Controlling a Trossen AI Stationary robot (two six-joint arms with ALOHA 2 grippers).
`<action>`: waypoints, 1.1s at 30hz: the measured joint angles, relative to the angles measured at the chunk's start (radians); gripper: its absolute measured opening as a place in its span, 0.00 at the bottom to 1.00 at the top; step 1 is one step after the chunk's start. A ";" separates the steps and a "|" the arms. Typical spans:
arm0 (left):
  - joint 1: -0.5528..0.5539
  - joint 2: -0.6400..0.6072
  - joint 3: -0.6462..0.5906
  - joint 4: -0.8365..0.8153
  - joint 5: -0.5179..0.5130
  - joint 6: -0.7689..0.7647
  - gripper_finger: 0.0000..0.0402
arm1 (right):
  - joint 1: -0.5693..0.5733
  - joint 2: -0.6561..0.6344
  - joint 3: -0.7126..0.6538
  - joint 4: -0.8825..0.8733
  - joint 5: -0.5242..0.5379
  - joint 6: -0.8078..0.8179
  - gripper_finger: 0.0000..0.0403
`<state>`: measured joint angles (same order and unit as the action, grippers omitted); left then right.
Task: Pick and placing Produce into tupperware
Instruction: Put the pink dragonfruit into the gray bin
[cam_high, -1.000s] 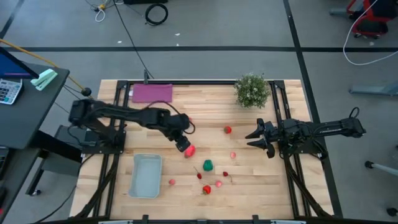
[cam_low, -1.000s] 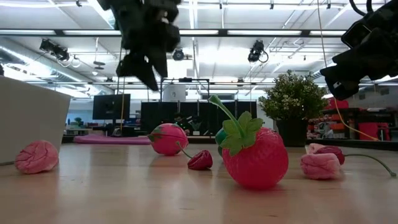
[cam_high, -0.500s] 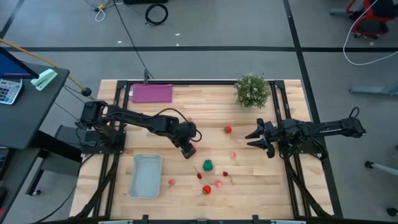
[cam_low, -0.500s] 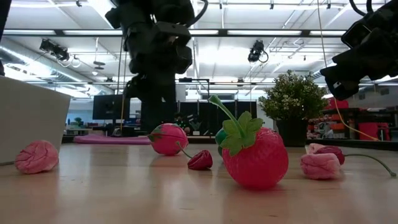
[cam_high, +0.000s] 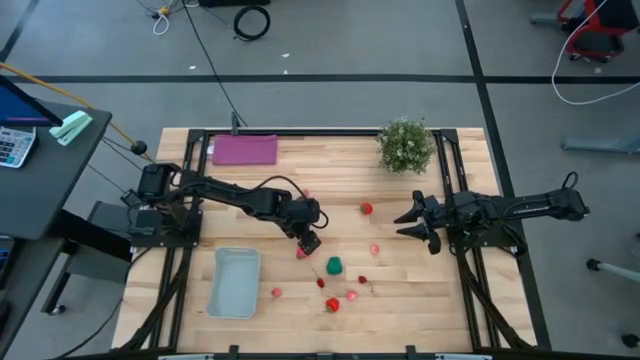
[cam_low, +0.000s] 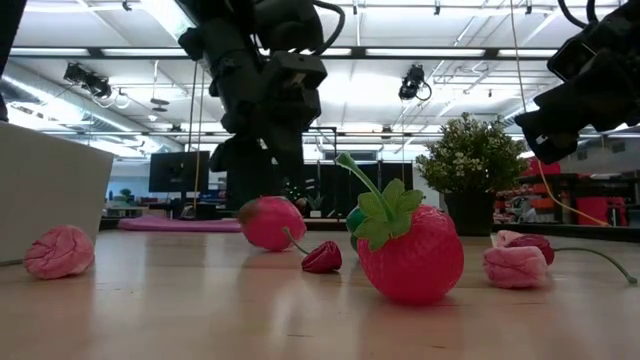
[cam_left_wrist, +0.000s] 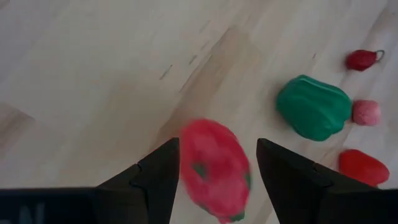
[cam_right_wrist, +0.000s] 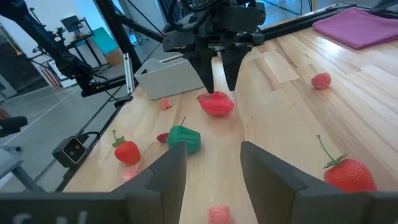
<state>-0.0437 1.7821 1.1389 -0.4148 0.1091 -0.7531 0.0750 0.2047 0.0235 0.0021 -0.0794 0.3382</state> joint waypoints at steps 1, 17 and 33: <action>0.000 0.000 0.000 -0.003 -0.002 -0.004 0.55 | 0.000 0.000 0.000 0.000 0.000 0.000 0.40; -0.103 0.000 0.000 -0.012 -0.002 -0.210 0.56 | 0.000 0.003 0.000 -0.001 0.000 0.000 0.40; -0.146 -0.001 0.000 -0.055 -0.108 -0.194 0.55 | 0.000 0.003 0.000 -0.002 0.000 0.000 0.40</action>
<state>-0.1901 1.7813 1.1389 -0.4698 0.0016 -0.9476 0.0750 0.2077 0.0235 0.0006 -0.0792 0.3382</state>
